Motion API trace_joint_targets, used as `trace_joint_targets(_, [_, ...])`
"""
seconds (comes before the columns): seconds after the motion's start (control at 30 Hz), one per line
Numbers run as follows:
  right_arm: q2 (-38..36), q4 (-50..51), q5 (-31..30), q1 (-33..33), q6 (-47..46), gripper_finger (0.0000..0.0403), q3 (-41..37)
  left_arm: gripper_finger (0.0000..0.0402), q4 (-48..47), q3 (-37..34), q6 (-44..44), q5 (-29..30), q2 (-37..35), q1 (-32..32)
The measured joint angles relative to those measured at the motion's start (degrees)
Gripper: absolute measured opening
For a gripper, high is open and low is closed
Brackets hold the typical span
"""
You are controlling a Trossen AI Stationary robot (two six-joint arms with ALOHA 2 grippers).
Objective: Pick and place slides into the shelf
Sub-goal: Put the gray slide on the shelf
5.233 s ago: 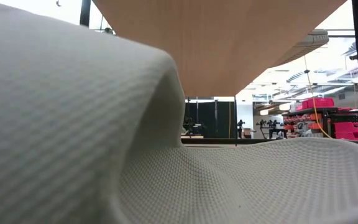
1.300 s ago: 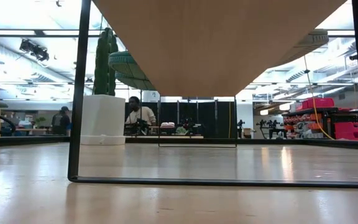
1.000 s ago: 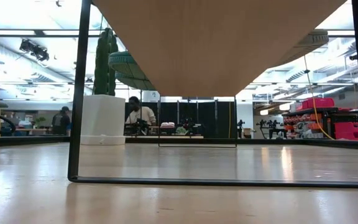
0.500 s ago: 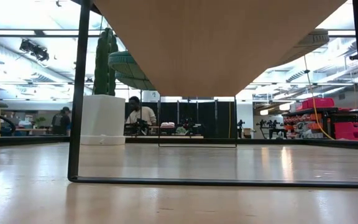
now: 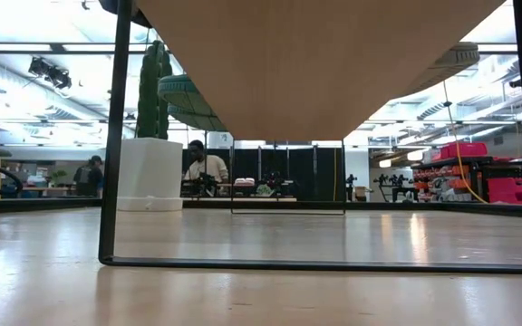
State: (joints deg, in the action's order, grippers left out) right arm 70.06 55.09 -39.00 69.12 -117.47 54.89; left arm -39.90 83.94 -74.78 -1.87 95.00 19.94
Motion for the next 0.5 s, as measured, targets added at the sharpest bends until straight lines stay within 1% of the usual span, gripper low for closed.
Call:
trace_joint_targets(0.4, [0.0,0.0,0.0,0.0,0.1,0.0152,0.0,0.0014,-0.4,0.0,-1.6,-1.3,0.0,0.9])
trace_joint_targets(0.5, [0.0,0.0,0.0,0.0,0.1,0.0152,0.0,0.0023,-0.4,0.0,-2.5,-1.4,0.0,0.9])
